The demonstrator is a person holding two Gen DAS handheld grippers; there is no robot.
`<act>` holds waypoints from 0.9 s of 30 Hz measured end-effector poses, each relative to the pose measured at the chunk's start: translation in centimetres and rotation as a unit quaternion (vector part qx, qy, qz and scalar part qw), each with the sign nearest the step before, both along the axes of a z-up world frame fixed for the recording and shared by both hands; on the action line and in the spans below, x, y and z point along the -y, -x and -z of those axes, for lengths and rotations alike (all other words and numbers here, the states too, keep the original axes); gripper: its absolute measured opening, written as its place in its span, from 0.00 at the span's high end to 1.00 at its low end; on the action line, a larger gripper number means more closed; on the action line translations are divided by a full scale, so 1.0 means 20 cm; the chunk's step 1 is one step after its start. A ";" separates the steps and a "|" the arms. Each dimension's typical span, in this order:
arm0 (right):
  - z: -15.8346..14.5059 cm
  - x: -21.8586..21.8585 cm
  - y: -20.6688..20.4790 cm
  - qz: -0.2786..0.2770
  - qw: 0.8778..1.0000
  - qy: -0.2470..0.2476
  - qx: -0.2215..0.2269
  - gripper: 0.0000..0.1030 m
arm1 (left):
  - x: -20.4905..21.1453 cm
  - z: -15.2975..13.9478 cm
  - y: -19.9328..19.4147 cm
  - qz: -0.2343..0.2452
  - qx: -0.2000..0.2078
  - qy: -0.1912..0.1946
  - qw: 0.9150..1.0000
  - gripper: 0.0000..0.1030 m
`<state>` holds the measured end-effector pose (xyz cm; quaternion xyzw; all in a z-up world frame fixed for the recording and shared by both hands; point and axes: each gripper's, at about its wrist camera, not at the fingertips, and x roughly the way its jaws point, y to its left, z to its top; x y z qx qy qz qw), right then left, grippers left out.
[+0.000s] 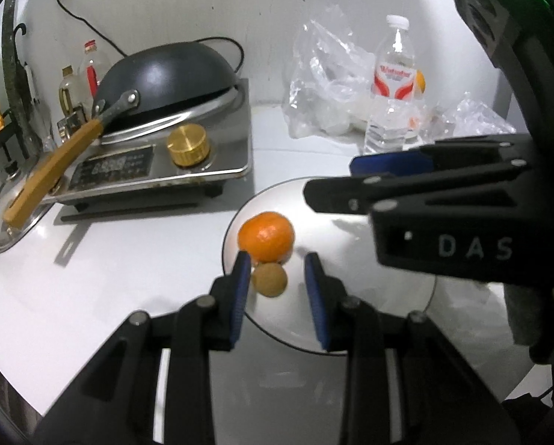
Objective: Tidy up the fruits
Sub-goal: 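Lower and release the yellow fruit with the left tool while the right tool releases the mandarin on the plate, then move both open tools back from the plate to the fruit on the bag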
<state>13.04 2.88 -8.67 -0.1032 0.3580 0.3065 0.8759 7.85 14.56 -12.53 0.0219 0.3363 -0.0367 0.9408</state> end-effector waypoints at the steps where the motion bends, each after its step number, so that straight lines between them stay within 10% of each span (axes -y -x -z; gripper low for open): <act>1: -0.01 0.01 0.01 0.001 1.000 0.001 0.003 0.55 | 0.00 -0.01 0.01 -0.002 0.003 0.000 1.000 0.70; 27: -0.14 0.43 0.29 0.049 0.998 -0.022 0.044 0.55 | 0.15 -0.21 0.23 -0.030 0.055 0.040 0.997 0.48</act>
